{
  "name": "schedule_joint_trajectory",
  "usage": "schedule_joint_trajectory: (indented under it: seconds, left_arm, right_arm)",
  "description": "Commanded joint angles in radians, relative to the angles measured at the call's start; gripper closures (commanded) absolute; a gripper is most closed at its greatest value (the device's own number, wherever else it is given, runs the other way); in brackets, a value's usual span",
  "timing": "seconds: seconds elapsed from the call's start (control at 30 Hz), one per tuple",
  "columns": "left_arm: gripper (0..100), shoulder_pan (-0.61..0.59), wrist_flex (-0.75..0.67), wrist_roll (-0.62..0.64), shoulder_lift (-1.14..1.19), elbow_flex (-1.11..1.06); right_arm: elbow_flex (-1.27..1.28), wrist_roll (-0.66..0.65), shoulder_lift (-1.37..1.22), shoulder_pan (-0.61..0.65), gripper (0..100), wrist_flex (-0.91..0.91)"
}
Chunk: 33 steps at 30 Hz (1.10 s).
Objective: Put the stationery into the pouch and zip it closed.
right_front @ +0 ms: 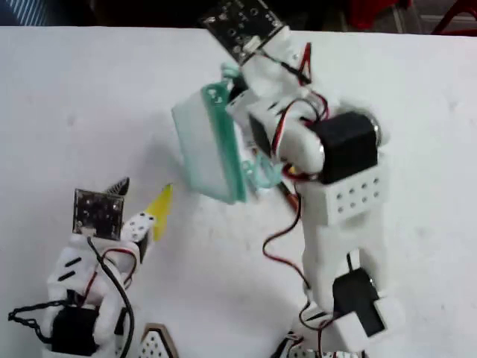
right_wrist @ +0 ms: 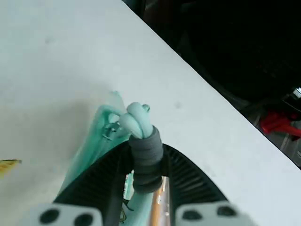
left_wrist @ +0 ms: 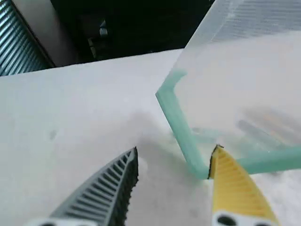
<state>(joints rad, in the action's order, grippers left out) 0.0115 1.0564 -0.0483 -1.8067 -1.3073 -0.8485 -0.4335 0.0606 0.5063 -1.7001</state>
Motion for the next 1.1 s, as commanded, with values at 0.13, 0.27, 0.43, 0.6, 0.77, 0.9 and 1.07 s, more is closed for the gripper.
schedule_joint_trajectory:
  seconds: [0.13, 0.27, 0.43, 0.6, 0.77, 0.9, 1.07]
  left_arm:
    - [74, 0.041, 0.071, 0.006, 0.018, 0.152]
    - [73, 0.108, 0.187, 0.005, 0.018, 0.293]
    - [68, 0.120, 0.258, 0.003, 0.018, 0.358]
    - [68, 0.090, 0.267, 0.003, 0.018, 0.365]
    - [68, -0.028, 0.218, 0.005, 0.016, 0.382]
    - [68, -0.033, 0.270, 0.006, 0.016, 0.466]
    - [68, 0.062, 0.311, 0.009, 0.016, 0.526]
  right_arm:
    - [-0.002, 0.129, 0.047, 0.119, 98.1, -0.016]
    - [-0.014, 0.219, 0.064, 0.125, 98.1, 0.010]
    - [-0.077, 0.293, 0.061, 0.122, 98.1, 0.021]
    - [-0.077, 0.293, 0.025, 0.119, 98.1, 0.076]
    - [-0.084, 0.295, -0.038, 0.091, 98.1, 0.081]
    - [-0.084, 0.365, -0.065, 0.087, 98.1, 0.081]
    - [-0.084, 0.393, -0.068, 0.094, 98.1, 0.082]
